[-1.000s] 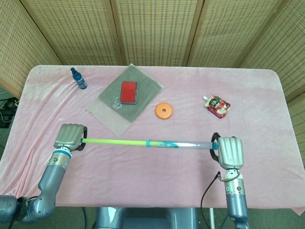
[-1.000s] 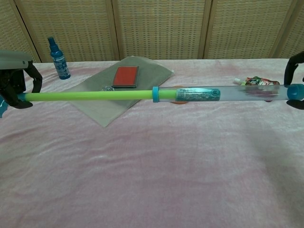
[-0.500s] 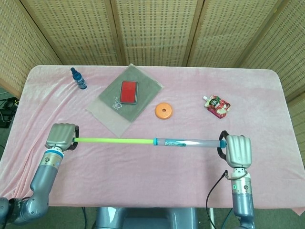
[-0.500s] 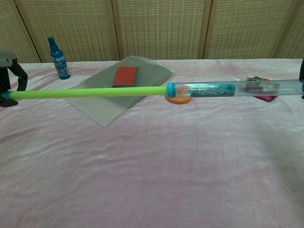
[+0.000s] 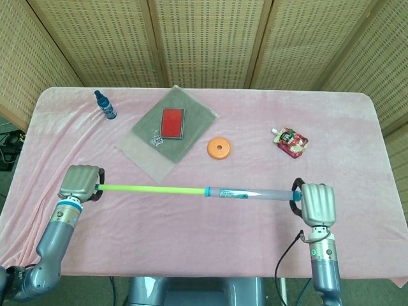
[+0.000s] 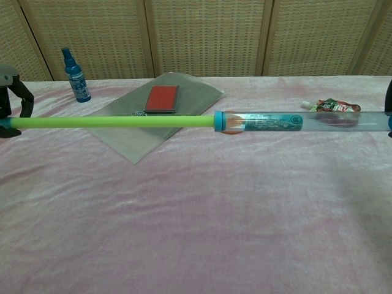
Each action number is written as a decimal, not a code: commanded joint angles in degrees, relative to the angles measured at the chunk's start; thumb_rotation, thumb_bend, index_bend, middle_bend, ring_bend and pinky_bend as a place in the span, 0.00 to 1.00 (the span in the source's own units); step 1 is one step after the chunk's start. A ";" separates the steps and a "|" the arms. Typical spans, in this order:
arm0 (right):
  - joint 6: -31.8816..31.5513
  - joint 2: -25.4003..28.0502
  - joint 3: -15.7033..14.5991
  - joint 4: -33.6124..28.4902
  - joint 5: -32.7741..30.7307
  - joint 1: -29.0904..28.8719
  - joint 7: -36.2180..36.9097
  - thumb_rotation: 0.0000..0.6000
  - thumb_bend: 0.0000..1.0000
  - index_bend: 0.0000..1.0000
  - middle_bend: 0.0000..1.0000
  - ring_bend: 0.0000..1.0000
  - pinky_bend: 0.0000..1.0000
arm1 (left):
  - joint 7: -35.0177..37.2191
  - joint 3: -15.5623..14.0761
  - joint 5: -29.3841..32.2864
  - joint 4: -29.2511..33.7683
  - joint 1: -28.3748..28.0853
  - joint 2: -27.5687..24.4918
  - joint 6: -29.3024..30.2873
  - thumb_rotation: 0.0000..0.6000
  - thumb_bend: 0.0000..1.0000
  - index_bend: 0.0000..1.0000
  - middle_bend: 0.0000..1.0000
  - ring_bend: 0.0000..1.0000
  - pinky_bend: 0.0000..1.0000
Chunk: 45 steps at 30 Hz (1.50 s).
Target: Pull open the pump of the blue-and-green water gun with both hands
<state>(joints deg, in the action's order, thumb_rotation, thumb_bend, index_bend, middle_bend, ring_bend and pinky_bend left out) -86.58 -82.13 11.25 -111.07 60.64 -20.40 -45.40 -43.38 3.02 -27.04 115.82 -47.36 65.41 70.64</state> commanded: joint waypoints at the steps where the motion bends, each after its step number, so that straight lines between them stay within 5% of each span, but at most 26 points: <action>1: 0.73 0.46 -0.44 -0.03 -0.63 -0.11 -0.36 1.00 0.34 0.31 0.55 0.58 0.43 | 0.04 -0.55 -0.79 0.24 0.18 -0.57 -1.02 1.00 0.40 0.28 0.38 0.40 0.44; 3: 1.25 0.70 -0.47 0.31 -0.98 -0.25 -0.25 1.00 0.31 0.25 0.40 0.43 0.38 | -0.11 -1.07 -1.10 0.49 0.14 -1.27 -2.27 1.00 0.32 0.13 0.20 0.22 0.30; 6: 2.46 1.33 -0.26 1.48 -2.37 -0.32 0.93 1.00 0.29 0.20 0.27 0.28 0.33 | -0.37 -1.99 -0.31 0.86 -0.01 -2.95 -4.63 1.00 0.26 0.06 0.09 0.11 0.20; 13: 3.86 2.40 -0.85 3.09 -3.17 0.22 3.82 1.00 0.28 0.17 0.17 0.18 0.25 | 3.90 -2.46 -2.48 0.79 1.72 -4.82 -7.06 1.00 0.22 0.01 0.01 0.02 0.12; 17: 4.26 3.73 -2.80 3.71 0.13 1.73 8.64 1.00 0.27 0.17 0.10 0.11 0.19 | 12.03 -2.50 -11.75 1.53 6.48 -5.41 -5.37 1.00 0.22 0.01 0.00 0.00 0.03; 21: 4.63 5.94 -6.14 4.49 6.97 3.90 16.16 1.00 0.25 0.15 0.01 0.00 0.08 | 21.94 -4.66 -27.32 0.35 13.73 -4.43 -0.64 1.00 0.22 0.01 0.00 0.00 0.00; 29: -0.79 8.87 -13.53 11.46 25.60 9.04 31.53 1.00 0.23 0.08 0.00 0.00 0.00 | 27.68 -10.96 -51.78 -9.33 25.50 1.21 13.43 1.00 0.22 0.00 0.00 0.00 0.00; 38: -7.10 10.12 -14.78 16.10 32.52 12.69 36.37 1.00 0.21 0.02 0.00 0.00 0.00 | 24.25 -13.15 -58.75 -12.66 31.81 3.30 19.35 1.00 0.22 0.00 0.00 0.00 0.00; 45: -6.87 11.01 -13.61 17.87 30.60 13.91 38.73 1.00 0.21 0.00 0.00 0.00 0.00 | 25.75 -12.41 -60.27 -14.78 34.27 3.33 20.68 1.00 0.22 0.00 0.00 0.00 0.00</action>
<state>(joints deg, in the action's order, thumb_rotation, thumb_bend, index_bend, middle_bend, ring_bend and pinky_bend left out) -93.95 -71.52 -2.53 -93.31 91.59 -6.61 -6.88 -17.79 -9.58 -87.15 101.19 -13.26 68.76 91.16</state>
